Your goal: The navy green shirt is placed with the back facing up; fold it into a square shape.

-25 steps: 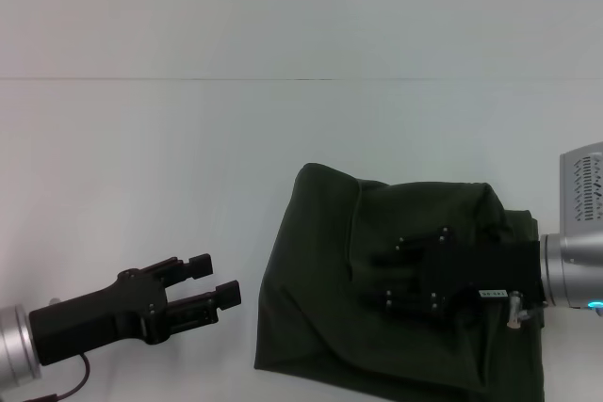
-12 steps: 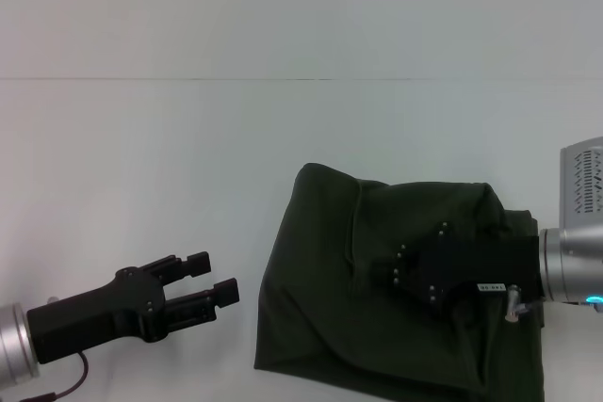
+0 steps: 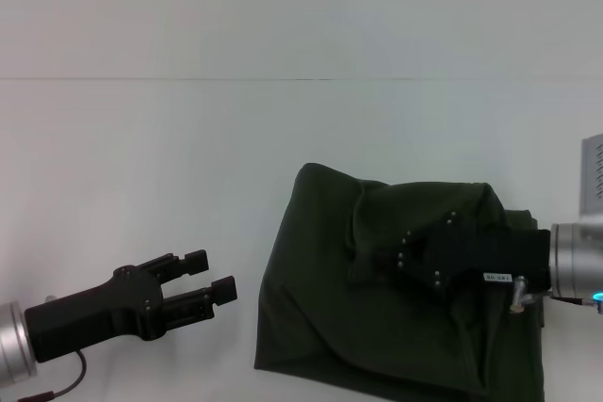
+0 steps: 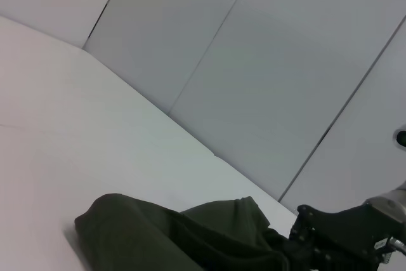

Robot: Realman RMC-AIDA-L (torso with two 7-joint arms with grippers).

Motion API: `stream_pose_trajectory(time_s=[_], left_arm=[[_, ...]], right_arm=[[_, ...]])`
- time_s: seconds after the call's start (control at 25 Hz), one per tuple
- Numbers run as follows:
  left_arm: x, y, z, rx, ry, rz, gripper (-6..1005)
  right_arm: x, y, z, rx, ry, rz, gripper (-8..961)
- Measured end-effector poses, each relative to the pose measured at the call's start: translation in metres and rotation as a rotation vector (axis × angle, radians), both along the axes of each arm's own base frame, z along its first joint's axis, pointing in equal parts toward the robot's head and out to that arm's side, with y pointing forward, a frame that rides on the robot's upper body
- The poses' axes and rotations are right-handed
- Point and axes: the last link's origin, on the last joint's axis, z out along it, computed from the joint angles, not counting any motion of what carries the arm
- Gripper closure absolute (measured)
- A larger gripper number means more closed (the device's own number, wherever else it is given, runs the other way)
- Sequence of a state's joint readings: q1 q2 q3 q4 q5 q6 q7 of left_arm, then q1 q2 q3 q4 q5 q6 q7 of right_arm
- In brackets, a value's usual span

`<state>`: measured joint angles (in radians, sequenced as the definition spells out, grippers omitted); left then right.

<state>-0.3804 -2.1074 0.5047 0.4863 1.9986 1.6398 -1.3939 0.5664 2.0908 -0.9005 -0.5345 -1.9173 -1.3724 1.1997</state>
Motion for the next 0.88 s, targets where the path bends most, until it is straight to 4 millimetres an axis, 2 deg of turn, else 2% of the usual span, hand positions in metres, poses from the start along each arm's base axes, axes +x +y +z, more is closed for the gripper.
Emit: stream_pose_trajectory(time_s=[0.2, 0.32, 0.88], left_arm=[[0.000, 0.000, 0.000, -0.001, -0.001, 0.001, 171], [-0.001, 0.000, 0.000, -0.001, 0.000, 0.002, 171], [0.000, 0.000, -0.001, 0.002, -0.003, 0.004, 171]], right_arm=[[0.013, -0.002, 0.011, 0.039, 0.064, -0.120, 917], [0.030, -0.007, 0.020, 0.101, 0.147, -0.249, 916], [0.073, -0.023, 0.035, 0.247, 0.360, -0.595, 918]])
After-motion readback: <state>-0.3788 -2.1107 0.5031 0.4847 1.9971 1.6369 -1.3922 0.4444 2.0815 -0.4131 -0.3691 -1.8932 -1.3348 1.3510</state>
